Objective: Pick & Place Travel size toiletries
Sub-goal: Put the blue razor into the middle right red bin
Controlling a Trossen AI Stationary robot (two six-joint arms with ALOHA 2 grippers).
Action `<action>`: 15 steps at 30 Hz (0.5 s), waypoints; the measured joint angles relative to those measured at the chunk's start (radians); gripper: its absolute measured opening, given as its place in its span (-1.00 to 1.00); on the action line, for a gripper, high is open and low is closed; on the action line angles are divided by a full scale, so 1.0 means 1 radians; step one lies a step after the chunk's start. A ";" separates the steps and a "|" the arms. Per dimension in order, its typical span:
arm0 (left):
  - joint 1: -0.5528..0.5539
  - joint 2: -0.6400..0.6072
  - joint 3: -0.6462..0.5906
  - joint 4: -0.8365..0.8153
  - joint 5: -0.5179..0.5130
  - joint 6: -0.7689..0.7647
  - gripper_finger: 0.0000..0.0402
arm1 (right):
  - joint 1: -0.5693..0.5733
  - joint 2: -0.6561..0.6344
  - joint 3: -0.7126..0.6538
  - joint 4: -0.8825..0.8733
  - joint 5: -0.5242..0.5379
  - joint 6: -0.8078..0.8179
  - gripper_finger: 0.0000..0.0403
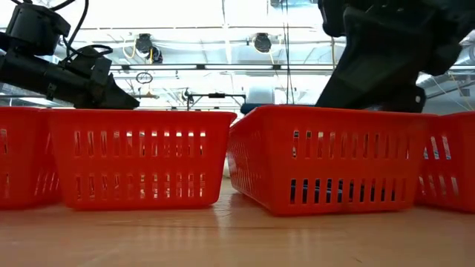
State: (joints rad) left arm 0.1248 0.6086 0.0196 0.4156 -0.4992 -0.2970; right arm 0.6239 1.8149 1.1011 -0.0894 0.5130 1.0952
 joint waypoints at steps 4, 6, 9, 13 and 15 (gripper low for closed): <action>0.000 0.000 0.000 0.000 0.000 0.000 -0.17 | -0.025 0.000 0.000 -0.019 -0.021 -0.045 -0.70; 0.000 0.000 0.000 0.000 0.000 -0.002 -0.17 | -0.037 0.000 0.000 -0.024 -0.029 -0.064 -0.68; 0.000 0.000 0.000 0.000 0.000 -0.014 -0.17 | -0.054 0.000 0.000 -0.029 -0.054 -0.087 -0.67; 0.000 0.000 0.000 -0.001 0.000 -0.020 -0.17 | -0.071 0.000 0.000 -0.026 -0.075 -0.123 -0.67; 0.000 0.000 0.000 -0.001 0.000 -0.020 -0.17 | -0.074 0.000 0.000 -0.015 -0.073 -0.151 -0.66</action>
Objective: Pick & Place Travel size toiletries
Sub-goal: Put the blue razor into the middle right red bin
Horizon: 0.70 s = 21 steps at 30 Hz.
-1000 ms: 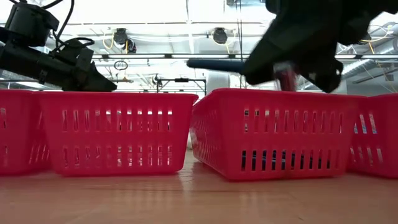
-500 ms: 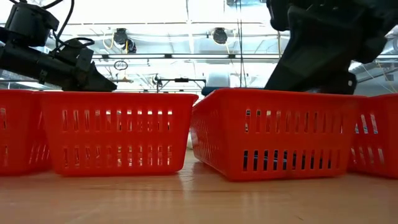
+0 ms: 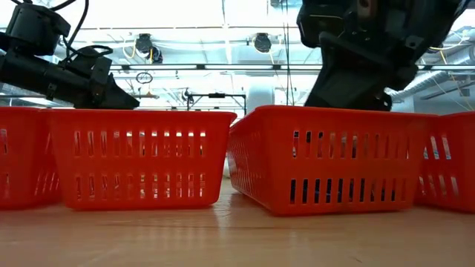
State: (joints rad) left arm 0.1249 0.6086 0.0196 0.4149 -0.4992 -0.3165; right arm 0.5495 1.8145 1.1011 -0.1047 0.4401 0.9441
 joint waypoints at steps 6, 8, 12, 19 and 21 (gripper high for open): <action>0.000 0.000 0.000 -0.002 0.000 0.000 -0.17 | -0.015 0.000 0.000 0.030 0.002 -0.074 -0.66; 0.000 0.000 0.000 -0.003 0.000 0.000 -0.17 | -0.024 -0.006 0.000 0.032 0.000 -0.089 -0.66; 0.000 0.000 0.000 -0.002 0.000 -0.001 -0.17 | -0.027 -0.026 0.000 0.047 0.006 -0.104 -0.66; 0.000 0.000 0.000 -0.001 0.000 -0.008 -0.17 | -0.026 -0.026 0.000 0.162 -0.001 -0.204 -0.66; -0.001 0.000 0.000 -0.001 0.000 -0.012 -0.17 | -0.026 -0.029 0.000 0.179 -0.002 -0.227 -0.66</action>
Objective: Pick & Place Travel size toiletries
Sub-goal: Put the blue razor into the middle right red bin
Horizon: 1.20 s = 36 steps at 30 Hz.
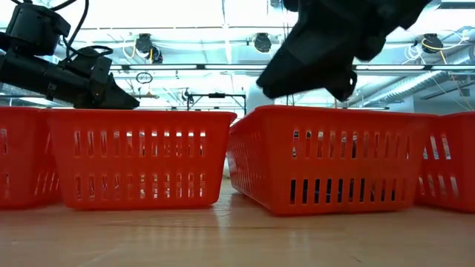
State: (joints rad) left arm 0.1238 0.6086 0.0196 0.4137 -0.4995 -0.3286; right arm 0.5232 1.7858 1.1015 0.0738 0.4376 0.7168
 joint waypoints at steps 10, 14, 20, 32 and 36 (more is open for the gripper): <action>0.000 0.000 0.000 0.002 0.000 0.005 -0.17 | -0.001 -0.101 -0.001 0.000 -0.020 -0.159 -0.66; 0.000 0.000 0.000 0.002 0.000 0.009 -0.17 | -0.017 -0.121 0.000 0.009 -0.019 -0.259 -0.66; 0.000 0.000 0.000 0.003 0.000 0.011 -0.18 | -0.045 -0.127 0.000 0.009 -0.021 -0.349 -0.66; 0.000 0.000 0.000 0.003 0.000 0.011 -0.18 | -0.058 -0.127 0.000 0.005 -0.024 -0.371 -0.66; 0.000 0.000 0.000 0.002 0.000 0.011 -0.17 | -0.058 -0.127 0.000 0.005 -0.024 -0.371 -0.66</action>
